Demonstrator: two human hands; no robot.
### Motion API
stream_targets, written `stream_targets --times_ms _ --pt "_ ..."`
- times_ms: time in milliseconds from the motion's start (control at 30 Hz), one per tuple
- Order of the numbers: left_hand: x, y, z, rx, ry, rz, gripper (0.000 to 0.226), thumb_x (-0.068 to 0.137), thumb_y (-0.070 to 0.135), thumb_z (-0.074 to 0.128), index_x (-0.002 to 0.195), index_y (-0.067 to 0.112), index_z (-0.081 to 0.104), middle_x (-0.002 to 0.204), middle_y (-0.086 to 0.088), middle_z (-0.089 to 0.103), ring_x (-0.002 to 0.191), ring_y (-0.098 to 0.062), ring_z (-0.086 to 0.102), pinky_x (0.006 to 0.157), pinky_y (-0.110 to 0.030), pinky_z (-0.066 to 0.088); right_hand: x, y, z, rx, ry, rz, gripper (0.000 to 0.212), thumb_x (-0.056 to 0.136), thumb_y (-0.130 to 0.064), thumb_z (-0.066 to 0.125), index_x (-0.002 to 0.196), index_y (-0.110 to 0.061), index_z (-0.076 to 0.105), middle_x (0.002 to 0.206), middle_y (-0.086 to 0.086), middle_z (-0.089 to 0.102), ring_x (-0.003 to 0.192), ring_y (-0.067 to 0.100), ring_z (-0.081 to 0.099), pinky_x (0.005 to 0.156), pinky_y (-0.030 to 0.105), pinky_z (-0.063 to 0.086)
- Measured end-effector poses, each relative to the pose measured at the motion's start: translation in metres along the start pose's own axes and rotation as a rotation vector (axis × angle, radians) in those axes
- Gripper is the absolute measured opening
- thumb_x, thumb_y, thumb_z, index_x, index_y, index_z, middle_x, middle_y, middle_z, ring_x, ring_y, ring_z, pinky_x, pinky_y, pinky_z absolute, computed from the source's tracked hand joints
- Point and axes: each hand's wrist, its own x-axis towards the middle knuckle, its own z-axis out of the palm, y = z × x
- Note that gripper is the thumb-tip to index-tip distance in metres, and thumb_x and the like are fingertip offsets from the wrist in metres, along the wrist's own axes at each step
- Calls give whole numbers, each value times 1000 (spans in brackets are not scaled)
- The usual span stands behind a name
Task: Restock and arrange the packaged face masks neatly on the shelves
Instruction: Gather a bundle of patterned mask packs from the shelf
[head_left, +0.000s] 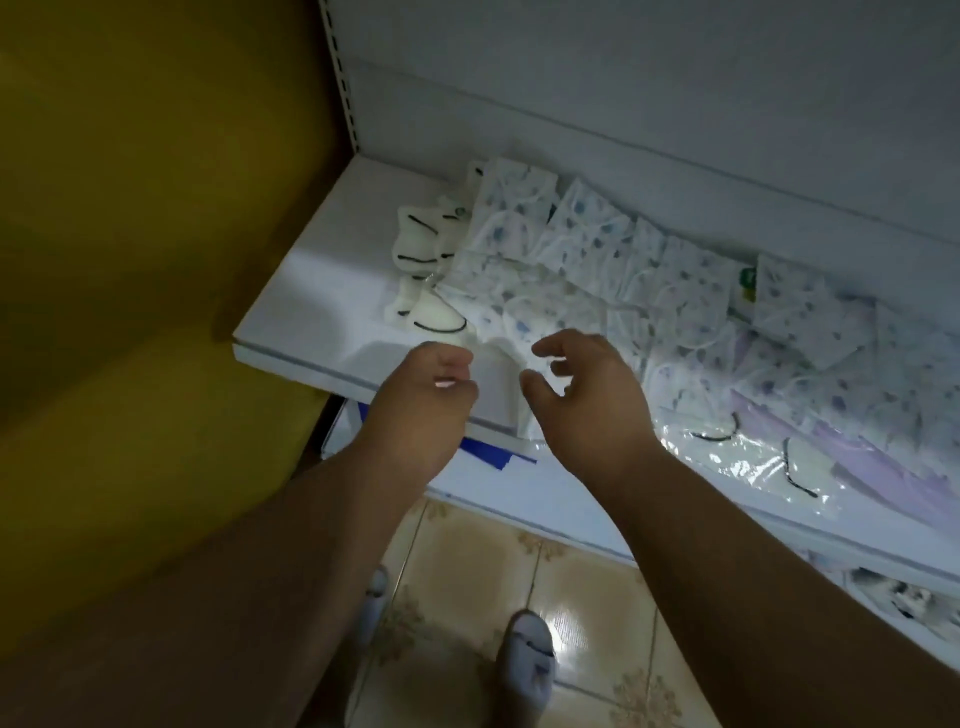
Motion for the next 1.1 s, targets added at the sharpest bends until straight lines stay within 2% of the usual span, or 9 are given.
stream_targets --times_ms 67,200,367,500,600,667,800,900,1100 --pt "25 4 -8 -240 -68 -124 24 99 11 58 117 26 61 115 1 66 106 -19 66 100 -38 52 20 -8 12 -12 21 36 27 94 -32 66 120 -25 63 125 -4 57 105 9 59 85 23 45" --pt "61 12 -30 -372 -123 -169 19 101 12 57 116 22 63 116 -5 67 106 -20 68 91 -33 54 54 -22 37 -88 78 22 33 94 -30 64 125 -22 62 138 -1 49 119 15 55 89 18 37" --pt "100 20 -37 -361 -156 -167 28 97 8 59 123 18 60 115 -8 68 106 -20 67 93 -33 54 96 -21 64 -423 45 -34 43 96 -36 58 138 -27 56 165 8 15 152 30 16 120 41 26" --pt "126 19 -31 -454 -206 -180 26 99 4 54 123 16 56 99 -7 65 96 -19 66 94 -33 53 126 -16 73 -617 6 -136 44 97 -38 56 141 -36 53 168 5 -2 154 27 -5 123 49 16" --pt "139 15 -25 -441 -184 -200 19 98 5 58 113 16 57 97 -4 62 97 -21 64 103 -38 49 142 -16 76 -673 -131 -103 46 99 -41 52 144 -44 45 166 1 -17 152 24 -17 122 46 2" --pt "143 14 -22 -453 -179 -222 18 97 5 58 109 18 55 94 -1 58 90 -18 60 99 -38 47 148 -15 78 -709 -186 -82 48 100 -39 51 146 -46 41 165 0 -20 152 23 -19 121 44 -3" --pt "150 13 -20 -522 -152 -247 21 98 2 56 113 17 58 91 -3 57 90 -22 60 101 -40 46 150 -13 74 -751 -167 -74 59 101 -31 46 156 -35 24 167 -3 -13 154 21 -8 122 44 2" --pt "151 17 -22 -616 -206 -325 22 104 6 47 124 10 56 89 -5 56 117 -31 58 108 -41 42 144 -12 69 -642 -49 -49 62 102 -26 45 158 -21 18 168 -2 1 154 21 5 122 47 10" --pt "154 13 -18 -606 -114 -312 33 99 8 57 131 12 54 88 -3 57 98 -26 63 93 -35 53 109 7 74 -336 399 -265 40 90 -9 57 130 -5 62 137 15 60 124 35 57 103 52 47"
